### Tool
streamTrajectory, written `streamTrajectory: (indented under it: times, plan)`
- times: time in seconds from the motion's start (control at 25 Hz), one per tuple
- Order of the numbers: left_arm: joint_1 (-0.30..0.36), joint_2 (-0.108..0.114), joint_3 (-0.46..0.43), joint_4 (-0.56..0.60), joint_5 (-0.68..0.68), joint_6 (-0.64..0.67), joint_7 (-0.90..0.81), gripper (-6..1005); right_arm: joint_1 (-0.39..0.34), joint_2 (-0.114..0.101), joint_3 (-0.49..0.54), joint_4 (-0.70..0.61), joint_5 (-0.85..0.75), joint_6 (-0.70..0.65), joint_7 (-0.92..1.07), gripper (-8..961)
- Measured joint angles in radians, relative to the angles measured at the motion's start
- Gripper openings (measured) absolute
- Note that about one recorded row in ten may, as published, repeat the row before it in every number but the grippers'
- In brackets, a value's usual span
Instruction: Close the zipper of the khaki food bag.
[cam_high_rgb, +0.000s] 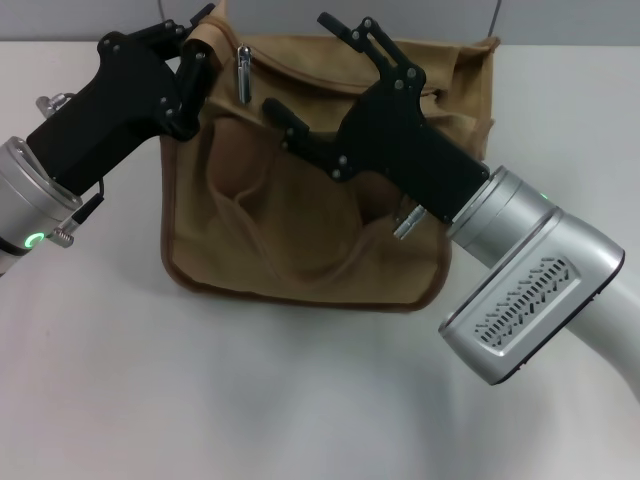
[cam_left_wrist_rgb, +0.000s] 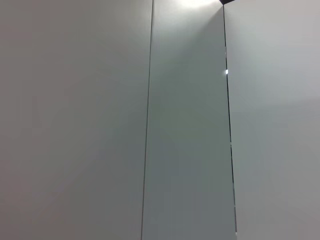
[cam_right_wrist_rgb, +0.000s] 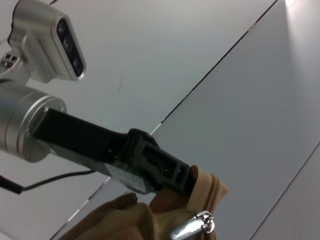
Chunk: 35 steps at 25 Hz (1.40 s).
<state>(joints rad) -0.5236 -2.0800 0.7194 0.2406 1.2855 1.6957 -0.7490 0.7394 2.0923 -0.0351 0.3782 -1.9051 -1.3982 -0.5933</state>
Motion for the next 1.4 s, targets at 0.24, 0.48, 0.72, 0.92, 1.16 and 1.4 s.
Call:
streamTrajectory:
  times: [0.24,0.48,0.72,0.92,1.16,1.4]
  plan:
    - [-0.015,0.0,0.0,-0.005,0.0,0.0,-0.011,20,0.025,0.0,0.009,0.017,0.0,0.023,-0.067,819]
    - [-0.018,0.0,0.0,-0.006,-0.001,-0.002,-0.011,20,0.035,0.0,0.009,0.044,-0.001,0.04,-0.132,818]
    - [-0.018,0.0,0.0,-0.002,-0.002,-0.016,-0.011,20,0.019,0.0,0.051,0.065,-0.003,0.024,-0.06,817]
    - [-0.017,0.0,-0.003,0.0,-0.002,-0.019,-0.01,20,-0.003,-0.003,0.062,0.02,-0.003,-0.006,0.17,817]
    - [-0.018,0.0,-0.004,0.0,-0.002,-0.019,-0.008,19,-0.025,-0.01,0.049,-0.146,-0.05,-0.167,0.713,816]
    - [-0.022,0.0,0.0,-0.001,-0.001,-0.016,-0.011,19,0.009,-0.011,0.047,-0.411,-0.257,-0.372,1.378,816]
